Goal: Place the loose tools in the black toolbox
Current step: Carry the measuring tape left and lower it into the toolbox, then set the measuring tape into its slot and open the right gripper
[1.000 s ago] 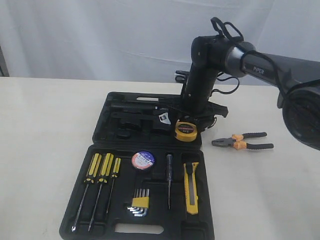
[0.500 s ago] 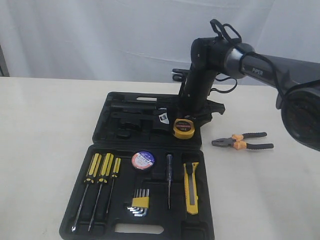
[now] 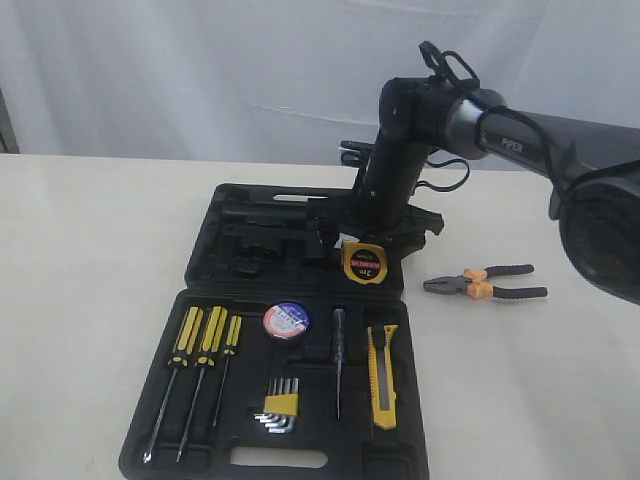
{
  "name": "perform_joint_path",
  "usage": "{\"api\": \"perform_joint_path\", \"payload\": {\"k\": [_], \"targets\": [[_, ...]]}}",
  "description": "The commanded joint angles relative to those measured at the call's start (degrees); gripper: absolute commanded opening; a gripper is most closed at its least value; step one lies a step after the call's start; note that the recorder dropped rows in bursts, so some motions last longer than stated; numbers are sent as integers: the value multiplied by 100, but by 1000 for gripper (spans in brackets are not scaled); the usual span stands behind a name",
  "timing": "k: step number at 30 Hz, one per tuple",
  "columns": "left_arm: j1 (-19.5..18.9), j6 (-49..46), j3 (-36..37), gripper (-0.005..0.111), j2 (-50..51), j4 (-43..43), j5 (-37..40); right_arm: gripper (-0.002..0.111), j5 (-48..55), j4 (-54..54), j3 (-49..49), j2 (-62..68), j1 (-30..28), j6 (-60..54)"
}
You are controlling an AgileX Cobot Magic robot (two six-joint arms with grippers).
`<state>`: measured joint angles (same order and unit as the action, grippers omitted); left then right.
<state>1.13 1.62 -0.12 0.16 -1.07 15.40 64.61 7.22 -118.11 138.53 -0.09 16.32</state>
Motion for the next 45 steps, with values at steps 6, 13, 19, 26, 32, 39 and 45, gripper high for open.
{"api": "perform_joint_path", "payload": {"k": [6, 13, 19, 26, 32, 39, 45], "targets": [[12, 4, 12, 0, -16, -14, 3, 82, 291, -30, 18, -183, -31, -52], [12, 4, 12, 0, -16, -14, 3, 71, 101, -41, 18, -501, -31, -52], [12, 4, 12, 0, -16, -14, 3, 39, 44, 0, 18, -515, -31, -226], [12, 17, 12, 0, -16, -14, 3, 0, -229, 24, 18, -490, -31, -380], [12, 5, 12, 0, -16, -14, 3, 0, -242, 24, 18, -181, -31, -430], [12, 5, 12, 0, -16, -14, 3, 0, -99, 24, 18, 195, -31, -441], [12, 15, 12, 0, -16, -14, 3, 0, -215, -22, 18, -31, -31, -526]]}}
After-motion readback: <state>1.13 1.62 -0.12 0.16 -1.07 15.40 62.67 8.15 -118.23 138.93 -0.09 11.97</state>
